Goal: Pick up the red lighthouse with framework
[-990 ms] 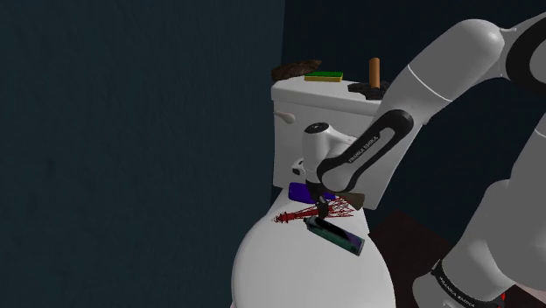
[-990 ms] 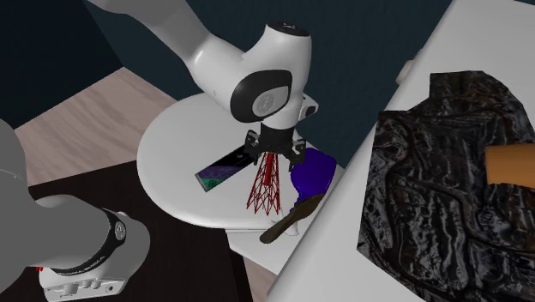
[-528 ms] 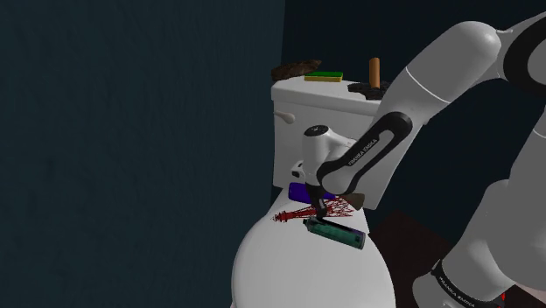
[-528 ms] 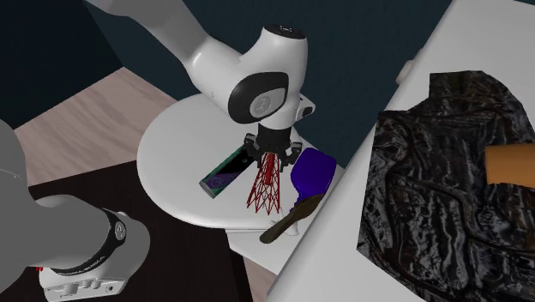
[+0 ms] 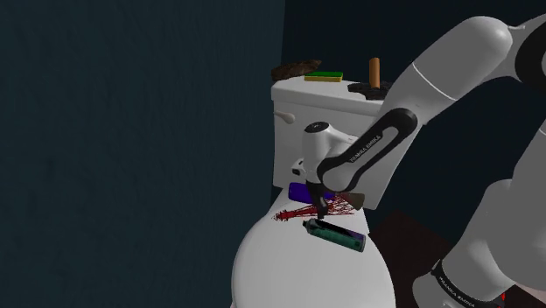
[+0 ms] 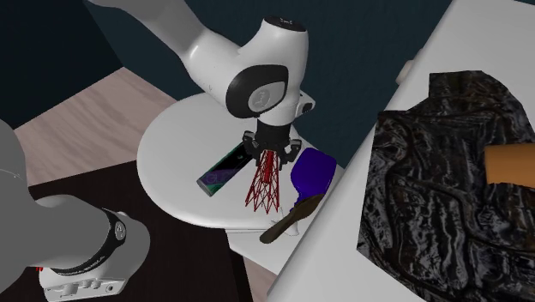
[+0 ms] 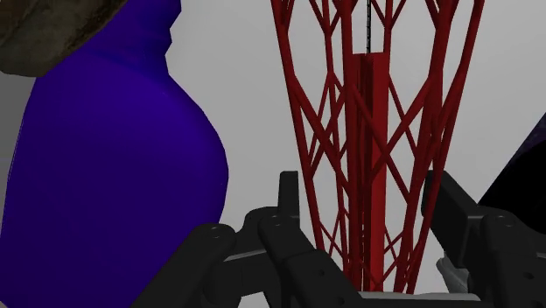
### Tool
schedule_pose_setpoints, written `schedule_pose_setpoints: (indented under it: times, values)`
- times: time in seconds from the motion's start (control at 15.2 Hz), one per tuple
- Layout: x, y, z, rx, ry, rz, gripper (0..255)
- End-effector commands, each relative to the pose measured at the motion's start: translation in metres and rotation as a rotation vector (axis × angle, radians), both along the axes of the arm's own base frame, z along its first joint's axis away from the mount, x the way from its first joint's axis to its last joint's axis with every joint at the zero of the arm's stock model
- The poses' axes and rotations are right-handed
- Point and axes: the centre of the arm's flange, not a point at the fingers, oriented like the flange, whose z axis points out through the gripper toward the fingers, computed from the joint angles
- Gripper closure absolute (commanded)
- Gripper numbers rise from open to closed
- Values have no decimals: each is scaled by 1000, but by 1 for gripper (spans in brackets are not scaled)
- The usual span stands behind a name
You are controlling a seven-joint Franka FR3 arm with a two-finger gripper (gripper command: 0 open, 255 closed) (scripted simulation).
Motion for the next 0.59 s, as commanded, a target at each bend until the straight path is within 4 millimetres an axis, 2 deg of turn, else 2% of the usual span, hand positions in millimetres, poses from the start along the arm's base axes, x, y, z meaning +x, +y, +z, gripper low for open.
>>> schedule_pose_setpoints:
  times: [0.0, 0.53]
  values:
    - [0, 1, 10, 0, 2, 1, 255]
    - [0, 1, 52, 0, 2, 1, 255]
